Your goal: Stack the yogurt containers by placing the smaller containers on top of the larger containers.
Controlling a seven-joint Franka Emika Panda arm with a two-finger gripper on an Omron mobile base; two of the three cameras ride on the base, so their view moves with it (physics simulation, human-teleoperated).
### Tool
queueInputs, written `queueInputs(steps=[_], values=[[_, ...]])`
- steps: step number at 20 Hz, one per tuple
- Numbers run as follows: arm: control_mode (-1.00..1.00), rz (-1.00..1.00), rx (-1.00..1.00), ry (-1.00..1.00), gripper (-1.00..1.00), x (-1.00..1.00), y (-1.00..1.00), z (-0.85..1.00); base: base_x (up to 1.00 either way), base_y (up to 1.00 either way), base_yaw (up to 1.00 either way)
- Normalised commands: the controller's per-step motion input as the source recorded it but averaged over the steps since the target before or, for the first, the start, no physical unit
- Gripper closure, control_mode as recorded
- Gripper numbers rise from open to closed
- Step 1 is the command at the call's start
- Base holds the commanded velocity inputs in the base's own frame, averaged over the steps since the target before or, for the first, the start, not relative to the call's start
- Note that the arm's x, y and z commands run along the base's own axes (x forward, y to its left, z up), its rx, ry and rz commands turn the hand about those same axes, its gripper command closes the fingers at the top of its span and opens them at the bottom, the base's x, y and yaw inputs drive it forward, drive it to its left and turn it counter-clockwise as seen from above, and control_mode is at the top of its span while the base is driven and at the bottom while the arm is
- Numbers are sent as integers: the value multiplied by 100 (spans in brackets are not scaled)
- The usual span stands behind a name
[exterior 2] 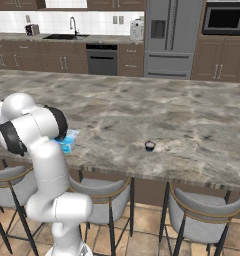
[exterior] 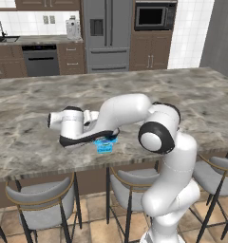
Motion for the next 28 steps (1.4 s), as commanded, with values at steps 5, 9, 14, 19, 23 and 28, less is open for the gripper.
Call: queueInputs(steps=[5, 9, 14, 19, 23, 28], values=[[-100, 0, 0, -1, 100, 9, 9, -9, 0, 0, 0], [-100, 0, 0, -1, 100, 13, 6, -5, 0, 0, 0], [-100, 0, 0, -1, 100, 15, 1, -6, 0, 0, 0], [-100, 0, -2, -1, 100, 13, 0, -13, 0, 0, 0], [-100, -1, -4, -1, 100, 15, 0, -18, 0, 0, 0], [-100, -1, -3, -1, 100, 19, 1, -15, 0, 0, 0]])
